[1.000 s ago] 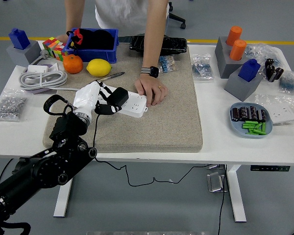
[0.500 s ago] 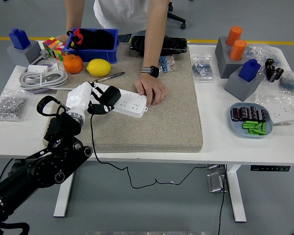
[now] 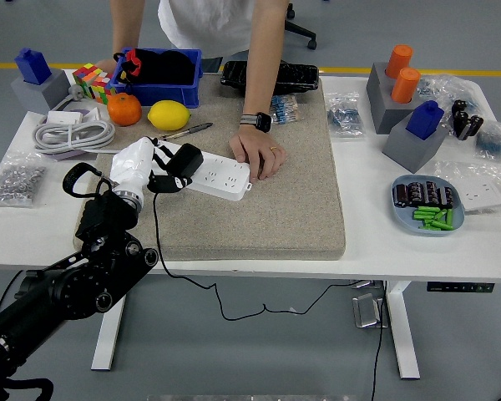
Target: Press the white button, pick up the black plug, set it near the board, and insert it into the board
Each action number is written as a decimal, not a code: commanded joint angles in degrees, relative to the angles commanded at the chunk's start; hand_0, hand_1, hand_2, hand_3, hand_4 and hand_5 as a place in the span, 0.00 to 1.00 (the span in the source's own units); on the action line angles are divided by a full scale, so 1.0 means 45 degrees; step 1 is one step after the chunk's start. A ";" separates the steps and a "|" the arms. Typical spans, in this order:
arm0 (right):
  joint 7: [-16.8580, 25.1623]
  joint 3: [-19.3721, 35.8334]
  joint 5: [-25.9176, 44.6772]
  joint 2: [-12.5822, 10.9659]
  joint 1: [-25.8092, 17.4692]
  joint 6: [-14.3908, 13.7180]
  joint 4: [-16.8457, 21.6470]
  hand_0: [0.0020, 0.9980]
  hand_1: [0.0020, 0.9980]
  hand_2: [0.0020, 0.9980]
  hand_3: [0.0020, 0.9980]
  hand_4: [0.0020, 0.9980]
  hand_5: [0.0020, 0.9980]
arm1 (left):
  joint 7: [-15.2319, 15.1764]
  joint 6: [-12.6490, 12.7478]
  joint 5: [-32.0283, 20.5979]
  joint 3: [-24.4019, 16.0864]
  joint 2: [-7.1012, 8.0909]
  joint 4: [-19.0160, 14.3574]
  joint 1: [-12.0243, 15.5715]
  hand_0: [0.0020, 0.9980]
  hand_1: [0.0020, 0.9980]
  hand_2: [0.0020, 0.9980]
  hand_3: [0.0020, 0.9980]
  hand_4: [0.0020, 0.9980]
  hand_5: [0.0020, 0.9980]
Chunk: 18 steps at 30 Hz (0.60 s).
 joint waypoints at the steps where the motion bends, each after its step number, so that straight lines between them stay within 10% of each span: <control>1: 0.0002 0.0005 0.0002 0.0004 -0.0002 0.0000 -0.0001 0.82 0.70 0.70 0.65 0.77 0.43 | 0.0011 0.0008 0.0012 0.0005 -0.0006 0.0001 0.0010 0.24 0.24 0.29 0.52 0.81 0.00; 18: 0.0009 0.0038 -0.0012 0.0026 0.0005 0.0005 -0.0015 0.82 0.70 0.70 0.65 0.77 0.42 | 0.0073 -0.0039 -0.0069 0.0054 -0.0091 0.0059 0.0041 0.24 0.27 0.30 0.52 0.82 0.00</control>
